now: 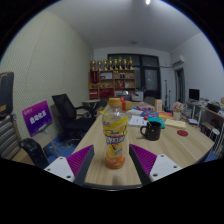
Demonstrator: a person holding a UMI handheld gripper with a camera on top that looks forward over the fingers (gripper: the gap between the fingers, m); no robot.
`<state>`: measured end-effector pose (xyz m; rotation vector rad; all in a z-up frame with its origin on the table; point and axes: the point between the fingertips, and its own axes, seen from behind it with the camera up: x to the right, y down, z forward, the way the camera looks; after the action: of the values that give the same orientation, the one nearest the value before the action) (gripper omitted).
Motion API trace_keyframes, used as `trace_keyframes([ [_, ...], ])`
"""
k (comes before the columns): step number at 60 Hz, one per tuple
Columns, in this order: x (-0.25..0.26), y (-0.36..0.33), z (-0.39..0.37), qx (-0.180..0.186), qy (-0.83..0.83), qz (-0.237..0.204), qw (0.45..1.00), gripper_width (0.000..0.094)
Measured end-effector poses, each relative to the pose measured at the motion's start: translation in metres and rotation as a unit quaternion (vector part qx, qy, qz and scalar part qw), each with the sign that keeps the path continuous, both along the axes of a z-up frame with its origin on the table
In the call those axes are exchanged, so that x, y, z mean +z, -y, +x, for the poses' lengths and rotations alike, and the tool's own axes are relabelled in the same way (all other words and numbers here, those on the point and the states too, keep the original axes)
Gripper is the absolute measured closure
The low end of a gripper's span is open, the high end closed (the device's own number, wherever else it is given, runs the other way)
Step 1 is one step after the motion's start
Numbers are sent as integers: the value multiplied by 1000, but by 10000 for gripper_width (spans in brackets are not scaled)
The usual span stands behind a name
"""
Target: Pour water
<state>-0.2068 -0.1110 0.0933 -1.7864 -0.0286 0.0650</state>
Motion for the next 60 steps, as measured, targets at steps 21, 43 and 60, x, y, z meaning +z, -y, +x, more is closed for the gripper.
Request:
trace_keyframes([
  [21,-12,-100,16,-92,19,28,995,213],
  [43,-14,-140,-24,-37,-47,-49,997,586],
  [60,80,-219,7,-13,-526,-39,850,598],
])
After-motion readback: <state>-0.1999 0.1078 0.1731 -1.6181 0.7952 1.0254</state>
